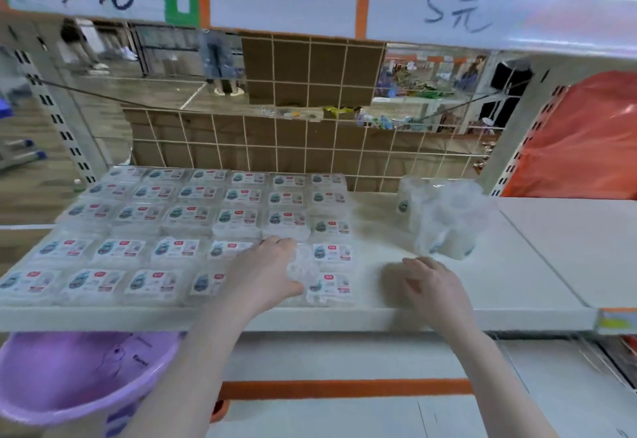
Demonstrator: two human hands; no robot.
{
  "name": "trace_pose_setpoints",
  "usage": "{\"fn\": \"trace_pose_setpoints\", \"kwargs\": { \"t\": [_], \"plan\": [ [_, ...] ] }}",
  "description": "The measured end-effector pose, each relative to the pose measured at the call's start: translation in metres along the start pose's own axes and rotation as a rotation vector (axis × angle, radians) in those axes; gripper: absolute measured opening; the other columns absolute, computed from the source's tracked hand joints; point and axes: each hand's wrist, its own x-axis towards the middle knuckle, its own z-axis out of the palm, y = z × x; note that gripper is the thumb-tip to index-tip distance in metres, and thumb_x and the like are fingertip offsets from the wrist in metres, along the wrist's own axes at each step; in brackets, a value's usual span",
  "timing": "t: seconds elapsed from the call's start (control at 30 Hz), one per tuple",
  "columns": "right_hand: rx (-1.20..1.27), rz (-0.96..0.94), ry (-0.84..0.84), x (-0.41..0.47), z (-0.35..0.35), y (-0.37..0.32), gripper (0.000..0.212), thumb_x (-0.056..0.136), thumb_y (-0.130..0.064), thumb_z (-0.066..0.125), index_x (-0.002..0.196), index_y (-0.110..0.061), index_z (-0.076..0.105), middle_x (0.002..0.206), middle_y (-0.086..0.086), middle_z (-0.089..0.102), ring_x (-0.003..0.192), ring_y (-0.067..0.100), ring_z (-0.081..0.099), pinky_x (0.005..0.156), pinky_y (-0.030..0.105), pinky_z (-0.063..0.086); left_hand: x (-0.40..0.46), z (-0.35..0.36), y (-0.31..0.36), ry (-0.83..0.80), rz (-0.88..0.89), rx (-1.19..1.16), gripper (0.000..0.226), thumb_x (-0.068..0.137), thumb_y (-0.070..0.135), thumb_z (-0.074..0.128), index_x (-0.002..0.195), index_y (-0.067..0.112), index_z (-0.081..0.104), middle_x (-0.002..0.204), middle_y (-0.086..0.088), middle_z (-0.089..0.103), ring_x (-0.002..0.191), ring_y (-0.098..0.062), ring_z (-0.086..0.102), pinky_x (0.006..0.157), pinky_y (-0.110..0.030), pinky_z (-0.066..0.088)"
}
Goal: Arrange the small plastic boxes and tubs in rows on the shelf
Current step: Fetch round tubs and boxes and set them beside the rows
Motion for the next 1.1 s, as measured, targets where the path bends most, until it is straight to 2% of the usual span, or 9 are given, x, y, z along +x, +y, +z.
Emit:
{"fn": "trace_pose_setpoints", "kwargs": {
  "t": [0.17,0.43,0.63,0.7,0.8,0.9,1.03,1.1],
  "plan": [
    [-0.010,-0.122,-0.092,0.006,0.000,0.032,0.035,0.085,-0.014,0.062,0.119,-0.008,0.062,0.118,0.010,0.062,0.107,0.031,0.055,0.090,0.036,0.042,0.010,0.011,0.041,-0.022,-0.048,-0.014,0.071,0.080,0.043,0.064,0.141,0.026,0.034,0.139,0.002,0.043,0.125,-0.019,0.043,0.093,-0.033,0.039],
    [0.047,-0.206,-0.089,0.011,0.004,0.044,0.032,0.088,-0.021,0.057,0.118,-0.012,0.061,0.117,0.005,0.059,0.110,0.027,0.050,0.090,0.031,0.039,0.015,0.021,0.067,-0.102,-0.030,-0.032,0.073,0.080,0.040,0.067,0.144,0.027,0.033,0.147,0.004,0.040,0.132,-0.016,0.039,0.103,-0.030,0.036],
    [0.134,-0.192,-0.050,0.007,0.005,0.044,0.027,0.086,-0.017,0.060,0.110,-0.009,0.065,0.110,0.007,0.061,0.103,0.029,0.052,0.088,0.035,0.043,0.021,0.014,0.059,-0.143,0.028,-0.061,0.069,0.078,0.041,0.072,0.139,0.024,0.045,0.144,0.007,0.040,0.129,-0.012,0.040,0.107,-0.025,0.032],
    [0.140,-0.193,-0.040,0.007,0.004,0.045,0.026,0.085,-0.017,0.060,0.110,-0.009,0.066,0.109,0.006,0.062,0.102,0.028,0.053,0.087,0.034,0.044,0.025,0.010,0.057,-0.153,0.044,-0.074,0.058,0.079,0.042,0.071,0.131,0.023,0.054,0.137,0.007,0.047,0.123,-0.012,0.045,0.104,-0.026,0.035],
    [0.146,-0.183,-0.027,0.007,0.004,0.046,0.026,0.086,-0.017,0.061,0.110,-0.010,0.066,0.109,0.006,0.062,0.103,0.028,0.053,0.087,0.034,0.044,0.034,0.002,0.054,-0.153,0.060,-0.120,0.027,0.081,0.039,0.067,0.106,0.027,0.065,0.117,0.005,0.062,0.107,-0.012,0.056,0.095,-0.032,0.044],
    [0.143,-0.173,-0.023,0.006,0.005,0.045,0.027,0.086,-0.018,0.060,0.111,-0.011,0.066,0.110,0.004,0.062,0.104,0.025,0.053,0.088,0.032,0.043,0.040,-0.008,0.051,-0.167,0.044,-0.253,0.034,0.084,0.035,0.067,0.117,0.030,0.064,0.112,0.019,0.062,0.101,0.000,0.058,0.091,-0.024,0.048],
    [0.150,-0.171,-0.015,0.006,0.005,0.044,0.027,0.084,-0.016,0.061,0.110,-0.012,0.067,0.109,0.003,0.062,0.103,0.025,0.053,0.087,0.032,0.044,0.054,-0.016,0.047,-0.172,0.063,-0.321,0.034,0.087,0.032,0.064,0.121,0.029,0.061,0.105,0.024,0.060,0.091,0.014,0.054,0.073,-0.006,0.043],
    [0.153,-0.166,-0.007,0.007,0.005,0.043,0.026,0.083,-0.015,0.061,0.109,-0.012,0.067,0.107,0.003,0.062,0.102,0.026,0.054,0.085,0.032,0.045,0.061,-0.019,0.046,-0.196,0.063,-0.329,0.035,0.088,0.033,0.062,0.123,0.030,0.059,0.106,0.023,0.060,0.091,0.013,0.054,0.071,-0.005,0.042]
  ]
}}
